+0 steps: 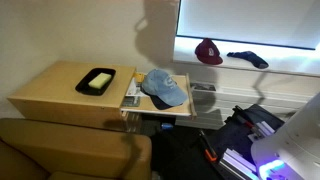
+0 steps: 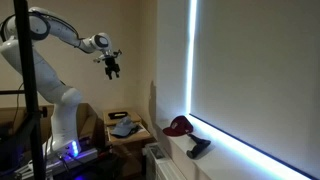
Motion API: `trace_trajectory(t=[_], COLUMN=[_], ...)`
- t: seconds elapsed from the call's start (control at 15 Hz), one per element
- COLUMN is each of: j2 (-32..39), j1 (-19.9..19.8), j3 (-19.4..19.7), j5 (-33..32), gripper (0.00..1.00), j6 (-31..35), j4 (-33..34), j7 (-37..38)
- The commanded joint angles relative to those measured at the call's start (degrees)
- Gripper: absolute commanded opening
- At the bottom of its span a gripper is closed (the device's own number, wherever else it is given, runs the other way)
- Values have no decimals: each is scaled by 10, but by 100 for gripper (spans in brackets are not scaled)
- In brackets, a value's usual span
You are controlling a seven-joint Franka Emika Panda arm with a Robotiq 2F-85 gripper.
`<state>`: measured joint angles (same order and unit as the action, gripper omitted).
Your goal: Take the cap on the windowsill and put it on the drawer
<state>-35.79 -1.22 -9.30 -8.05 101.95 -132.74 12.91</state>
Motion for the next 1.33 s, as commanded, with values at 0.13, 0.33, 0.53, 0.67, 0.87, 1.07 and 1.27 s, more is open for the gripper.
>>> trace_trajectory(t=[0.13,0.33,0.53,0.67,0.87,1.07,1.27], j2=[27,50,98,159,126,111,173], j1=[-33,-79,-144,-174,-156,-141,-131], j3=[-6,27,68,110,104,102,164], j5=[-70,-138,-203,-199,-194,-211,-165], gripper=[100,100,100,100,100,100,100], j6=[78,158,239,244,232,254,319], j4=[-39,-89,-111,-83,-100,-112,-88], j7=[70,142,207,216,197,147,9])
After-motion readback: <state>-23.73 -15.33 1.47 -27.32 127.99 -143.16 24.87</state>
